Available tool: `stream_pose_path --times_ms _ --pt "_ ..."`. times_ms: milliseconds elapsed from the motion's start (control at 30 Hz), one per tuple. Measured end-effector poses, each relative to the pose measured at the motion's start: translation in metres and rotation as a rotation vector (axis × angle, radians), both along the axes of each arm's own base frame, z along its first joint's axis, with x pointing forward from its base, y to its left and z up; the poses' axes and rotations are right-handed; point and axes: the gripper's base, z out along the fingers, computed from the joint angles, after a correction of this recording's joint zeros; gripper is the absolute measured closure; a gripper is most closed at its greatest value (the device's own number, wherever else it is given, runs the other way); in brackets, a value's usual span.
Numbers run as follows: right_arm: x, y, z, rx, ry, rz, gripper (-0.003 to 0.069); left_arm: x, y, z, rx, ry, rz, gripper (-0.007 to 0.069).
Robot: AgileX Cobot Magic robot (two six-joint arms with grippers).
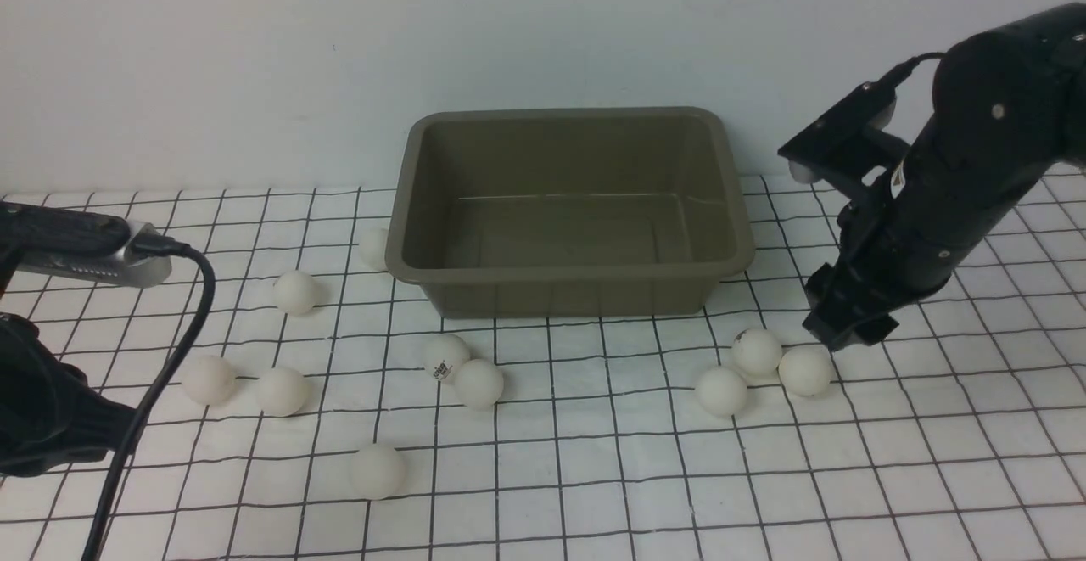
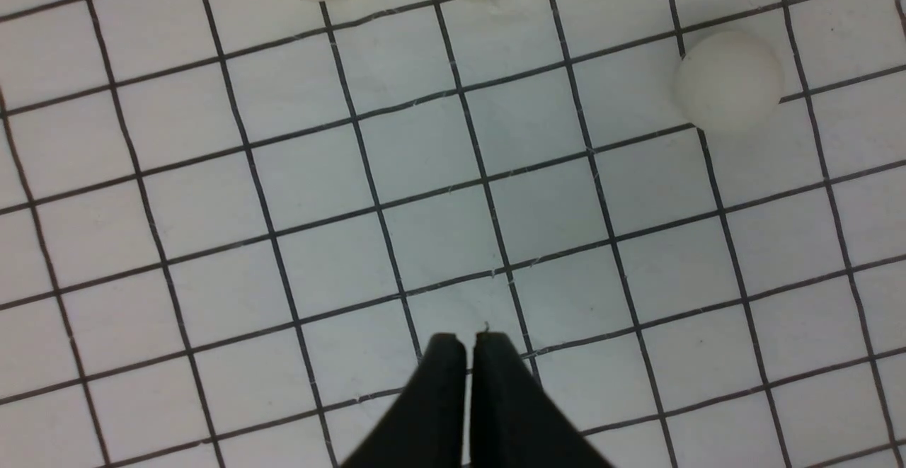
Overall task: Put the table tennis balls into the box on the white checkered tablecloth.
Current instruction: 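Reach for and grasp a ping pong ball on the table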
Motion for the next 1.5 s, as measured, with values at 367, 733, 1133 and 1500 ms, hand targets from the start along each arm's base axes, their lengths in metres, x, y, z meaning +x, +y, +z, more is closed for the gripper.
stream_pose_path --times_ms 367,733,1133,1500 --pt "0.022 0.008 -0.049 -0.025 0.054 0.012 0.0074 0.000 0.000 0.000 -0.001 0.000 -0.001 0.0629" --pt "0.044 0.015 -0.067 -0.030 0.061 0.014 0.0074 0.000 0.000 0.000 -0.001 0.001 -0.001 0.0629" --pt "0.048 0.016 -0.081 -0.046 0.121 0.002 0.0187 0.000 0.000 0.000 0.002 0.000 -0.007 0.0629" --pt "0.050 0.013 -0.058 -0.097 0.199 -0.064 0.0298 0.000 0.000 0.000 0.005 0.000 -0.008 0.0629"
